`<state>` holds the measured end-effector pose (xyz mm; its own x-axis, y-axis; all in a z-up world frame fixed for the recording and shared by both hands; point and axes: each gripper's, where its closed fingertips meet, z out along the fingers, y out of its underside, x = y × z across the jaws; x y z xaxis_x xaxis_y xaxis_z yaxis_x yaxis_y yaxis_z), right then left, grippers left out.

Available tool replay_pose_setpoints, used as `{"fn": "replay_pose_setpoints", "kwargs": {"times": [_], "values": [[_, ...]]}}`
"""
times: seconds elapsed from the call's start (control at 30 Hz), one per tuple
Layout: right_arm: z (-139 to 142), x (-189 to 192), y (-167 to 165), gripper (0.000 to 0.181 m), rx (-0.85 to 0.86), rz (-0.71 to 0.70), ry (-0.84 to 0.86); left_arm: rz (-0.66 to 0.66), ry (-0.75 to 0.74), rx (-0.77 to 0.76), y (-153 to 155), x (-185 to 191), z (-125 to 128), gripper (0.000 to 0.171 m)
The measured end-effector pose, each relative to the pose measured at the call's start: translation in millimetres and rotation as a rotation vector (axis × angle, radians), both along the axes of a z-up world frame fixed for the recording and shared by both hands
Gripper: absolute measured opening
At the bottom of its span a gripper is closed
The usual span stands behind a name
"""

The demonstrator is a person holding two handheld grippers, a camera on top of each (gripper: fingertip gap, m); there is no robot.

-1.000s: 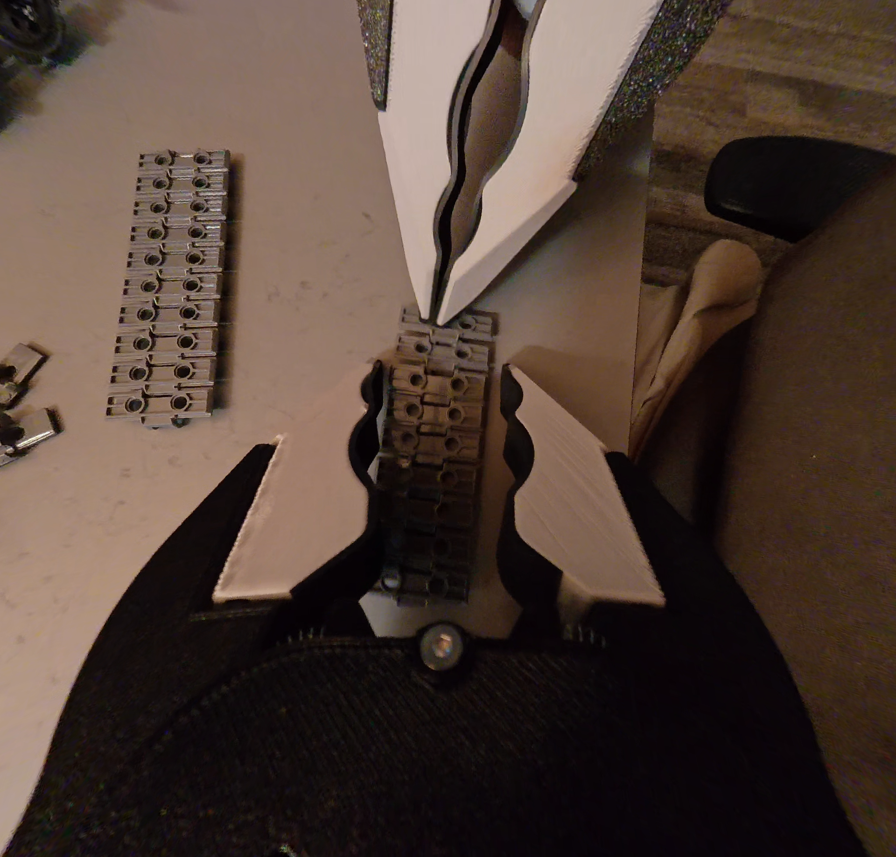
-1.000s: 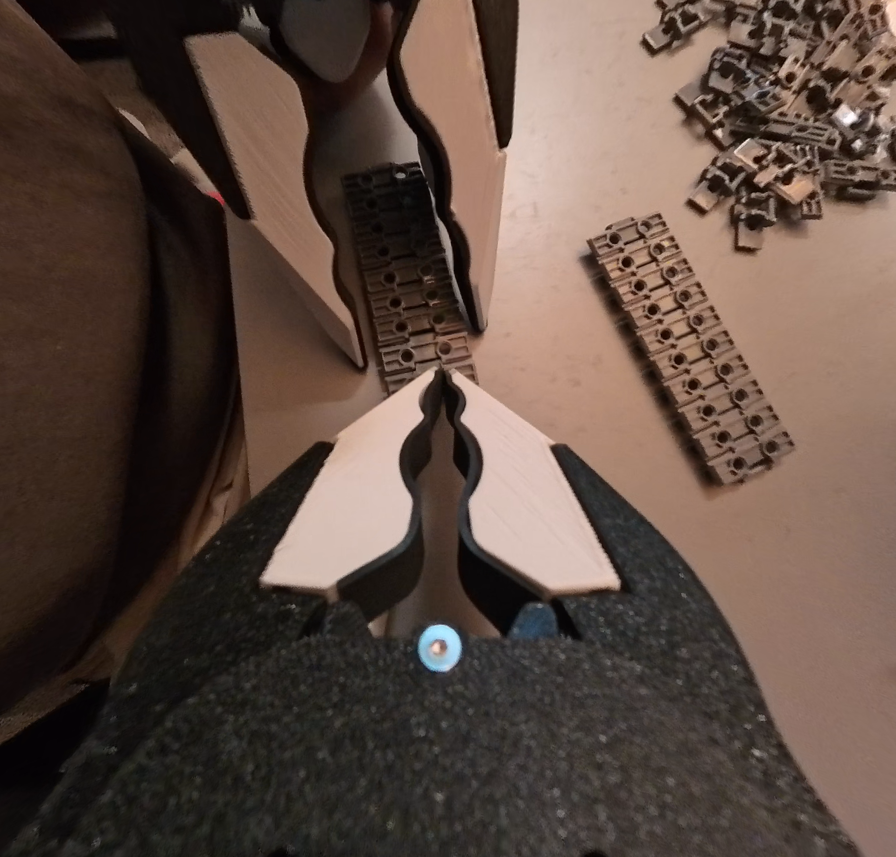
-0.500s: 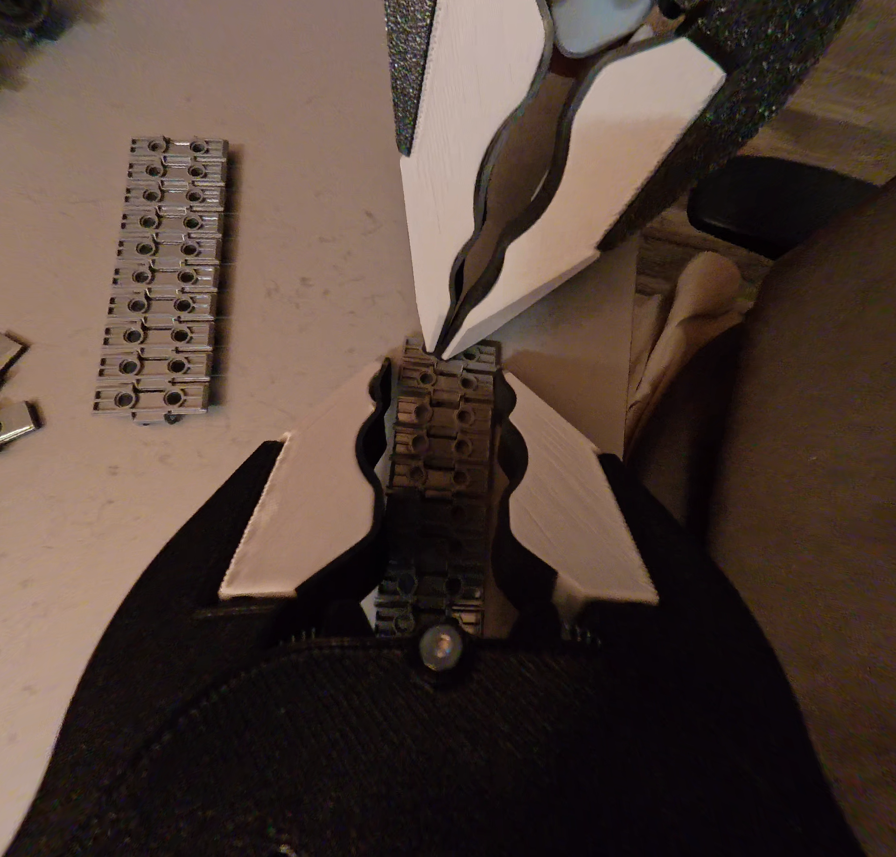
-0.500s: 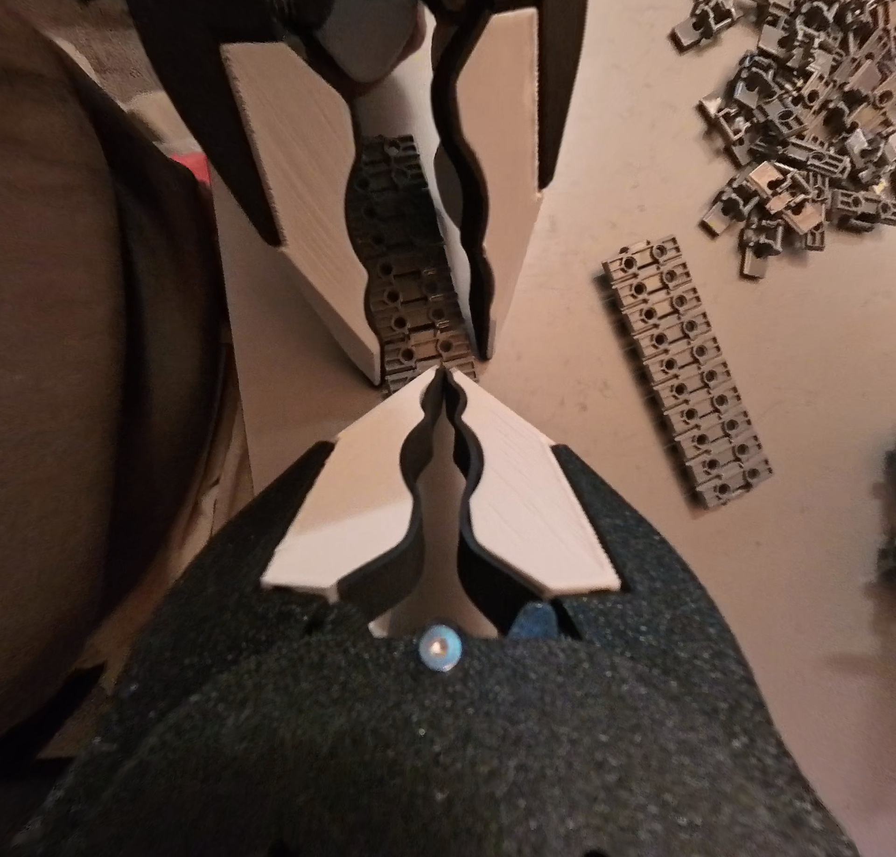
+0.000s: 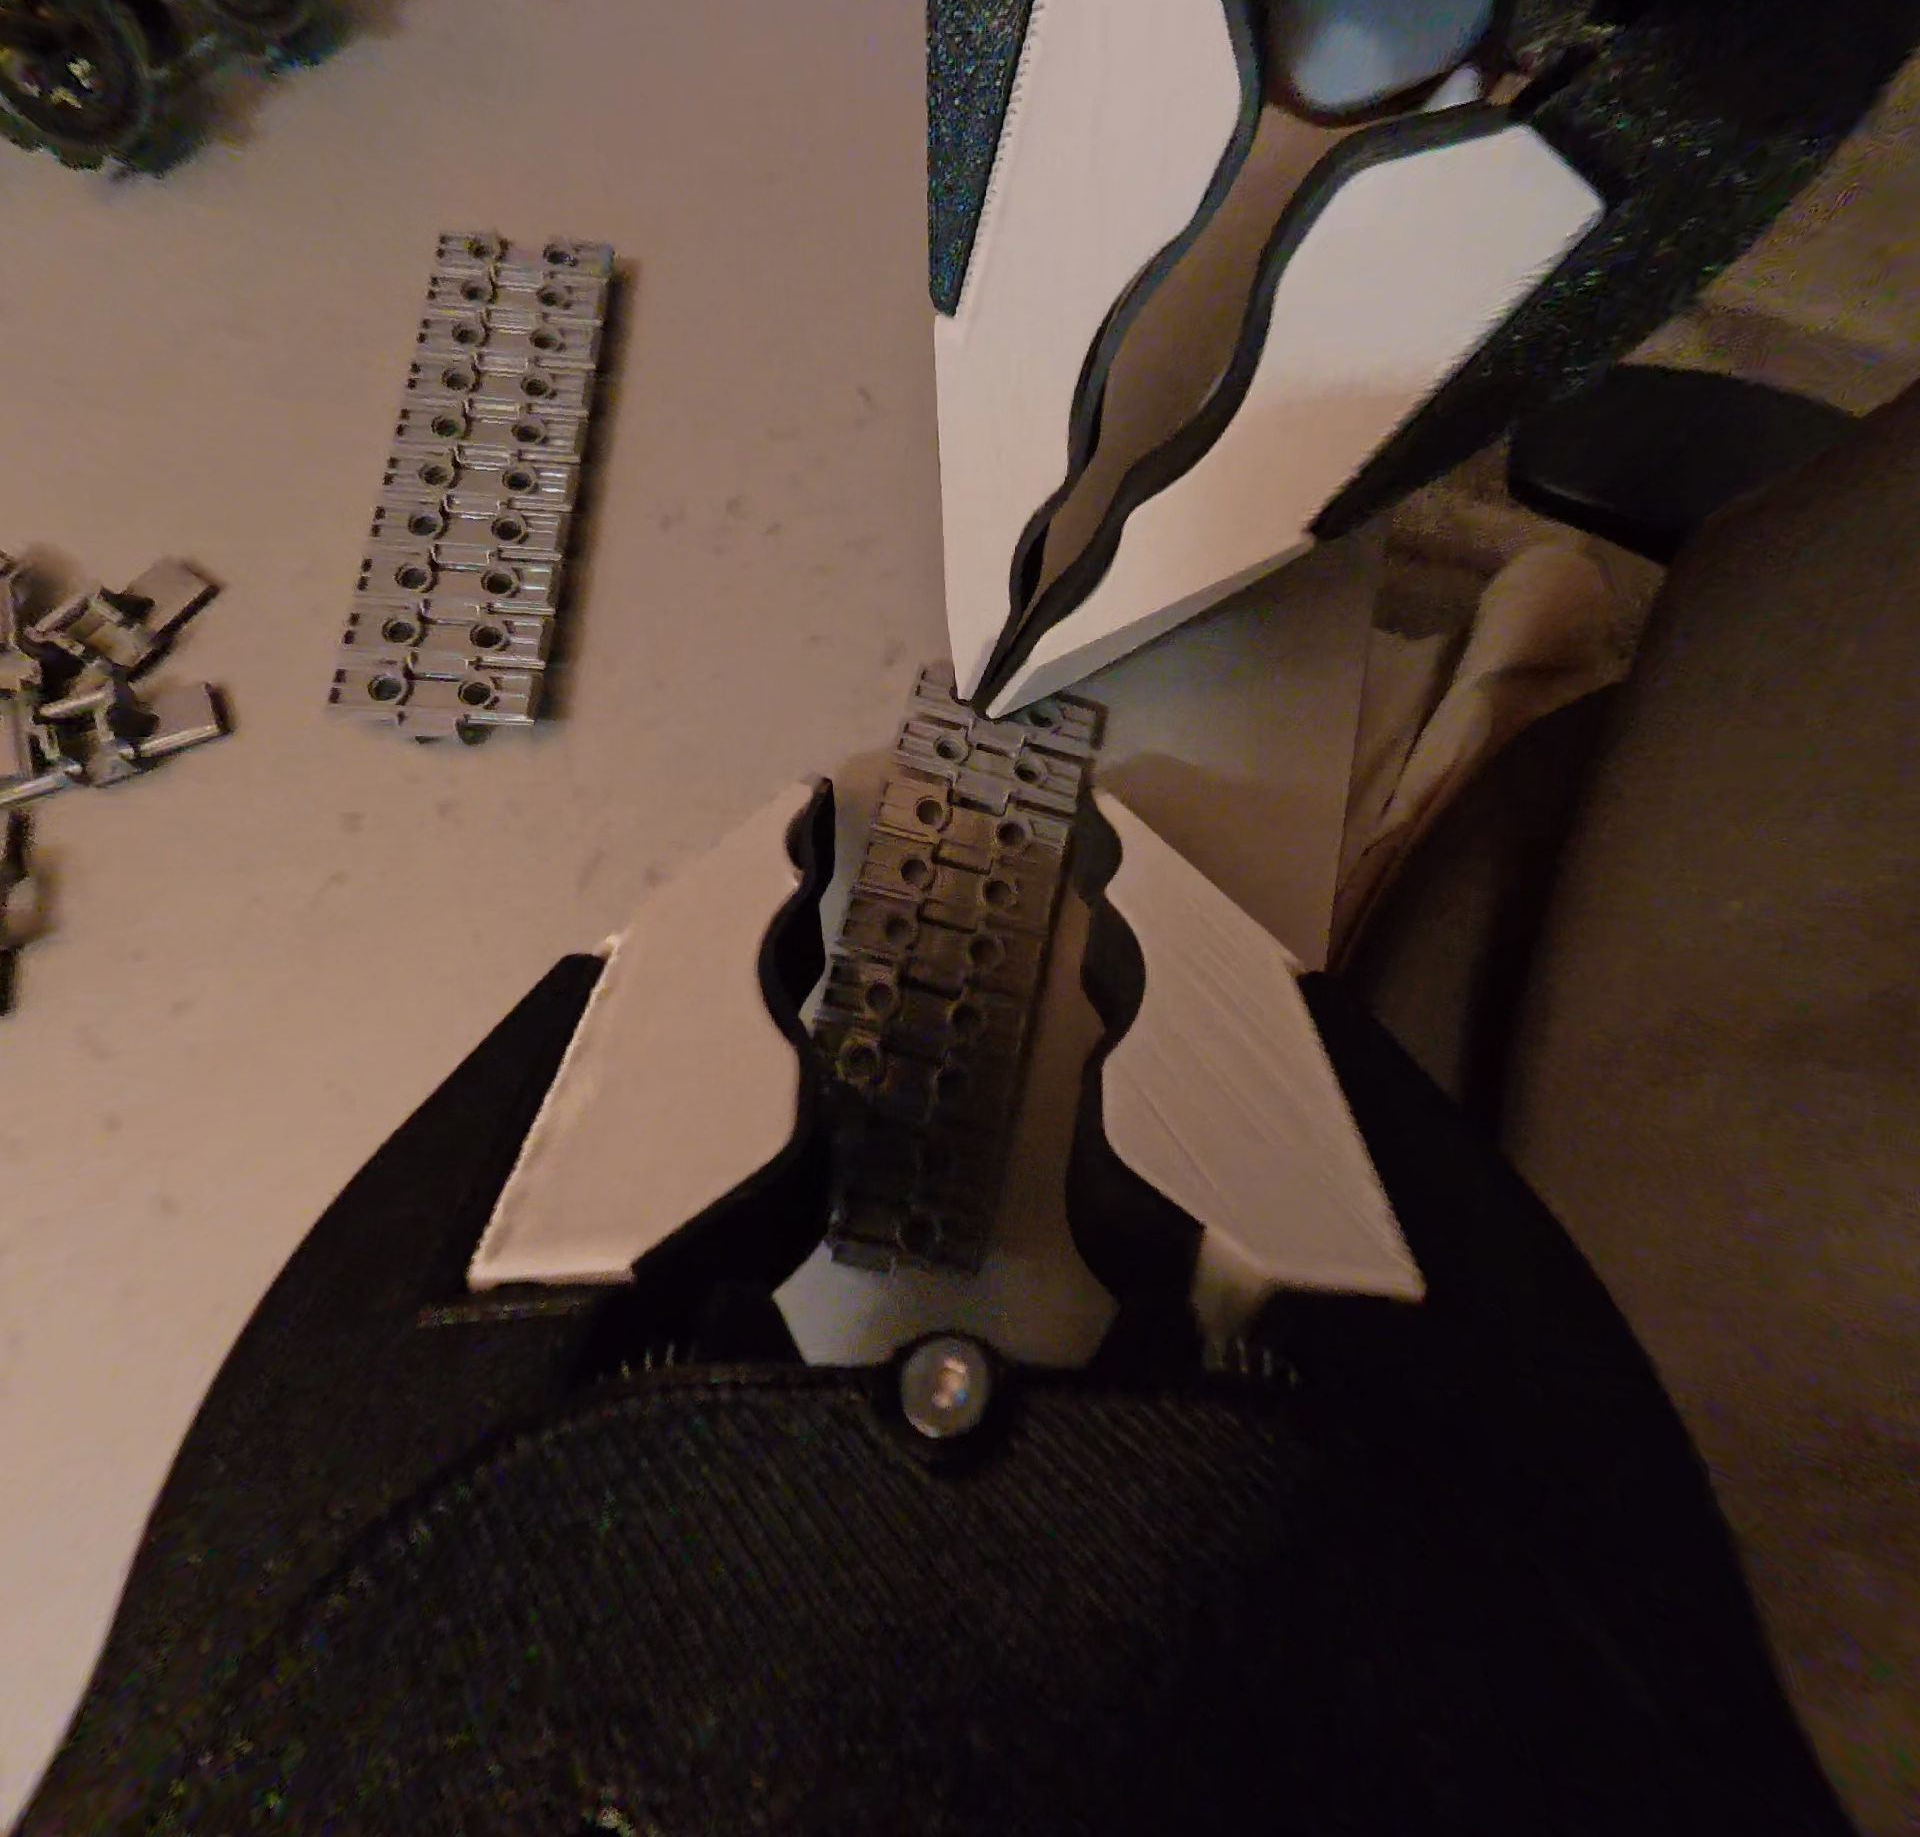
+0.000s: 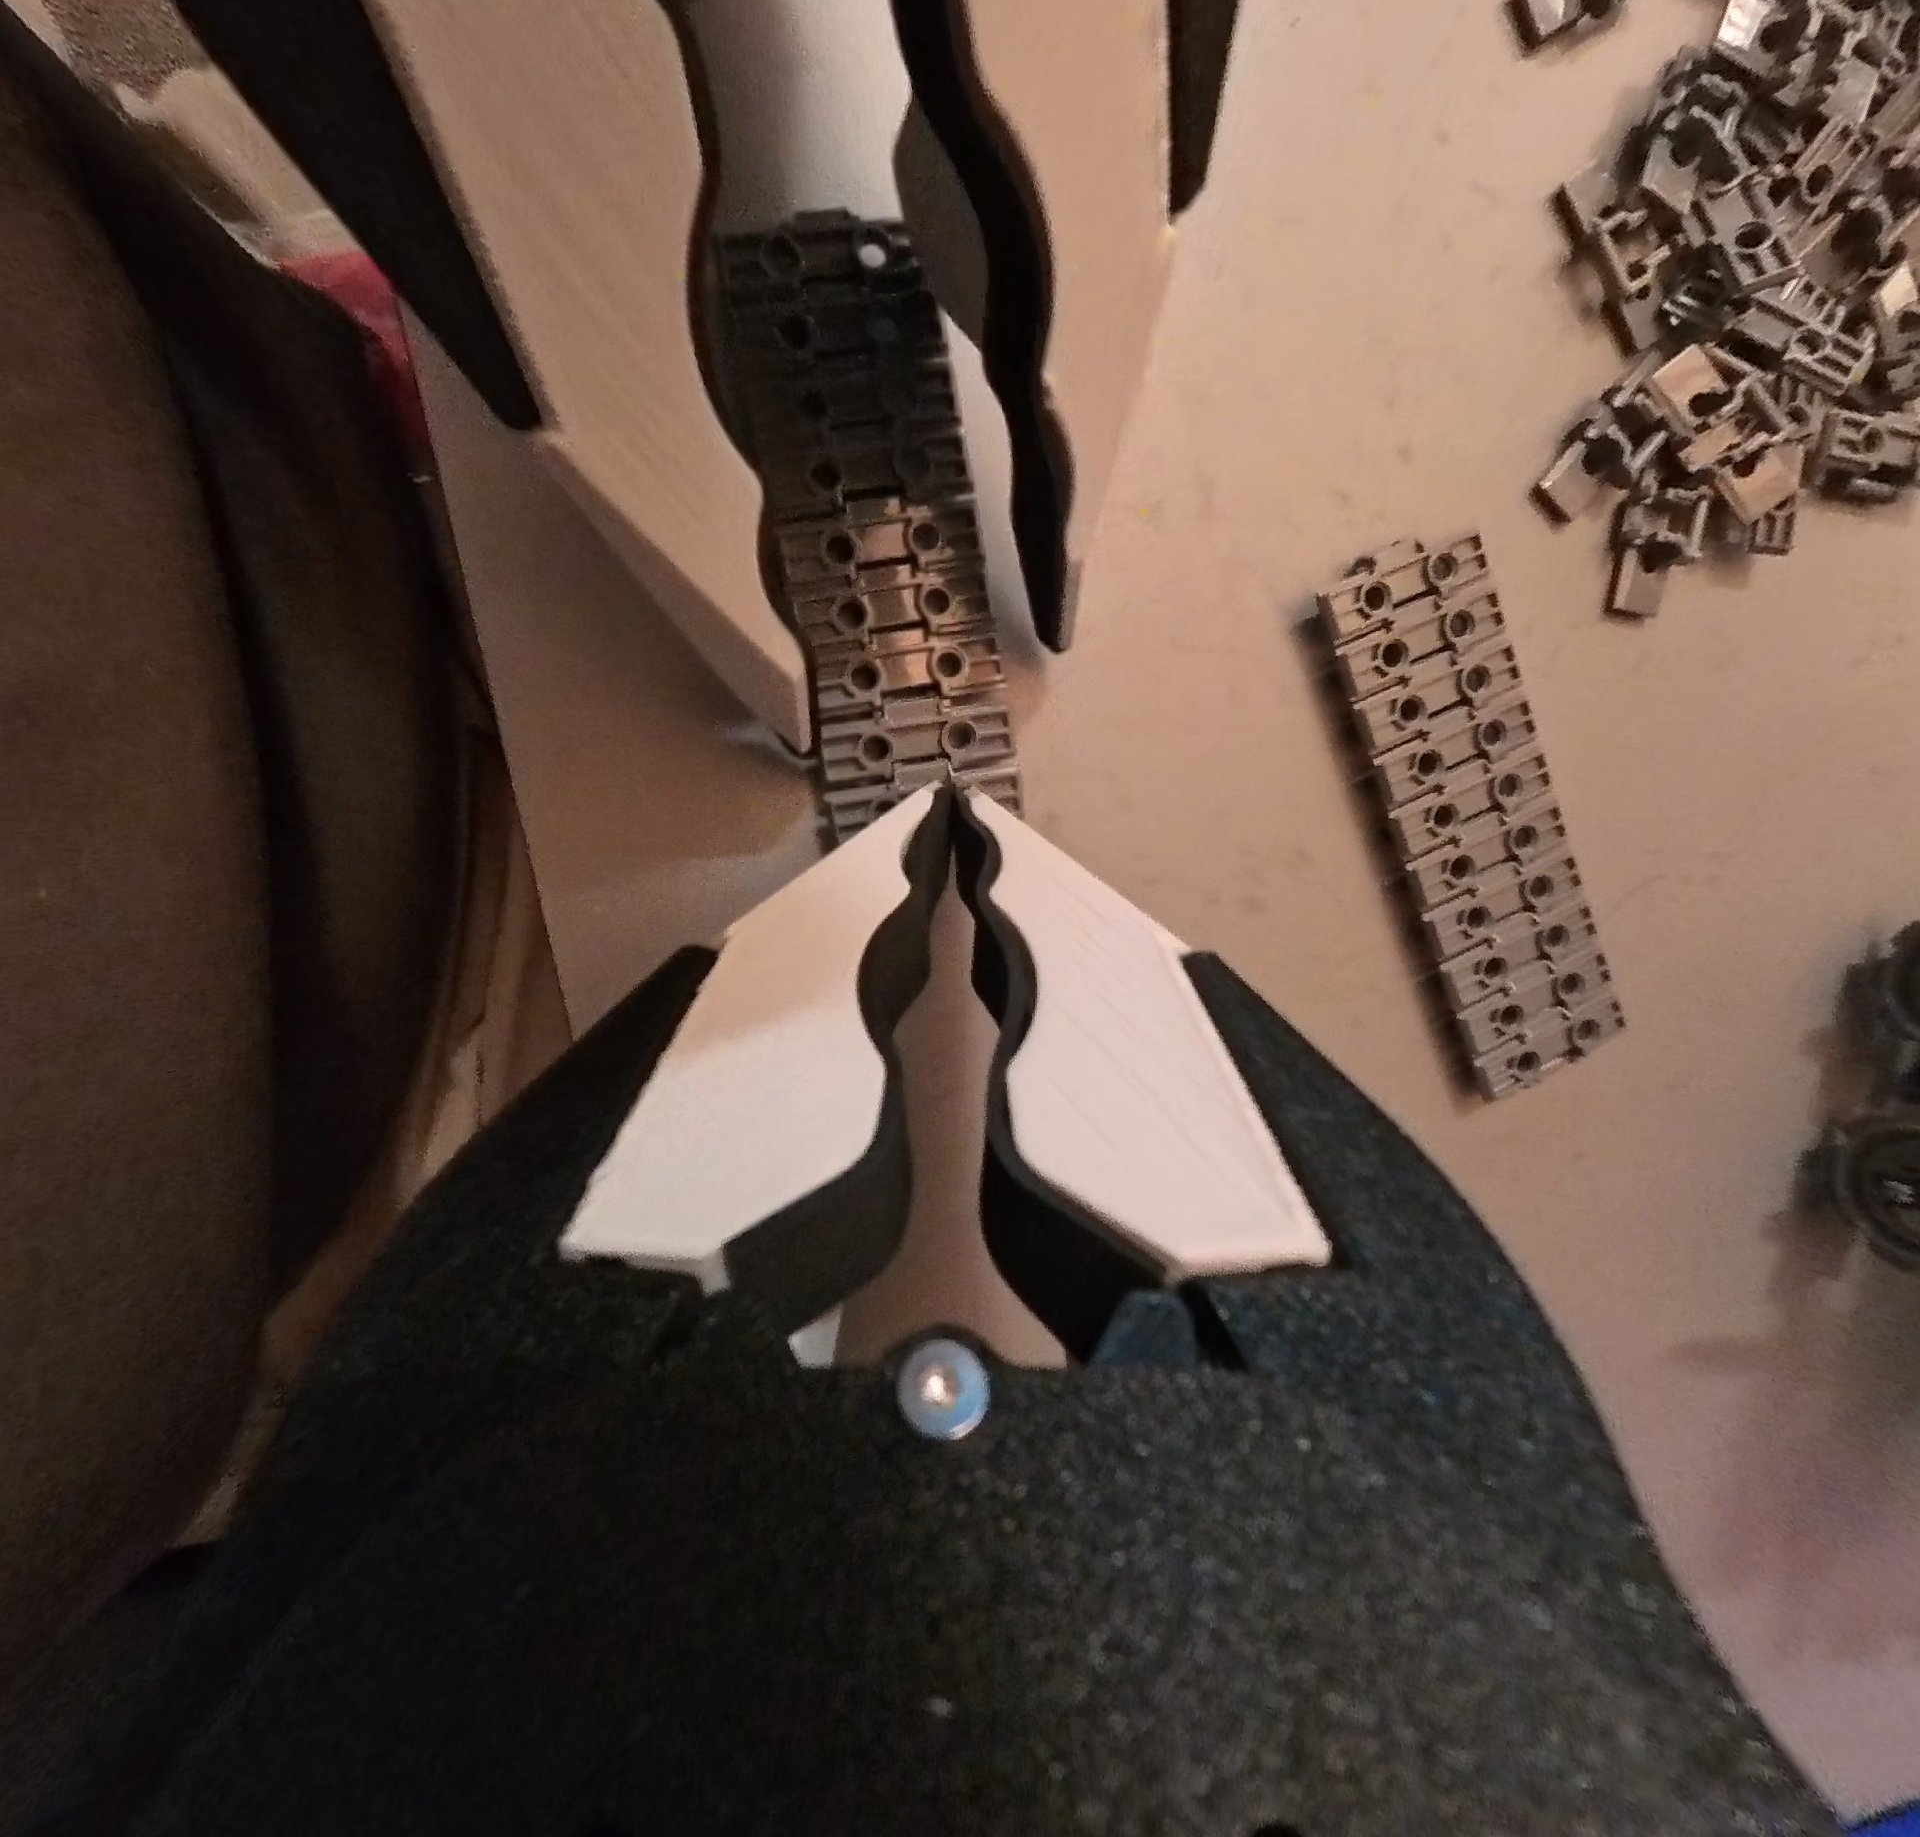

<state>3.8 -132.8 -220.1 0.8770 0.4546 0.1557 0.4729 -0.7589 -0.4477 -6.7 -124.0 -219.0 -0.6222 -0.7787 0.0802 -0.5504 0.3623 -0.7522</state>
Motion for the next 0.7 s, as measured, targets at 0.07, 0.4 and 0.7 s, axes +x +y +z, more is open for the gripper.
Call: {"fn": "replay_pose_setpoints", "kwargs": {"times": [0.07, 0.4, 0.7], "values": [[-0.1, -0.1, 0.1, 0.000, -0.014, -0.005, 0.008, 0.000, 0.004, -0.022, 0.6, -0.7, 1.7, 0.028], [-0.3, 0.0, -0.2, 0.000, -0.112, -0.008, -0.150, -0.004, 0.010, -0.021, -0.1, 1.2, 0.7, 0.021], [0.2, 0.3, 4.1, 0.000, -0.077, 0.033, -0.285, 0.017, 0.020, -0.031, 2.2, 1.3, 0.1, 0.021]]}}
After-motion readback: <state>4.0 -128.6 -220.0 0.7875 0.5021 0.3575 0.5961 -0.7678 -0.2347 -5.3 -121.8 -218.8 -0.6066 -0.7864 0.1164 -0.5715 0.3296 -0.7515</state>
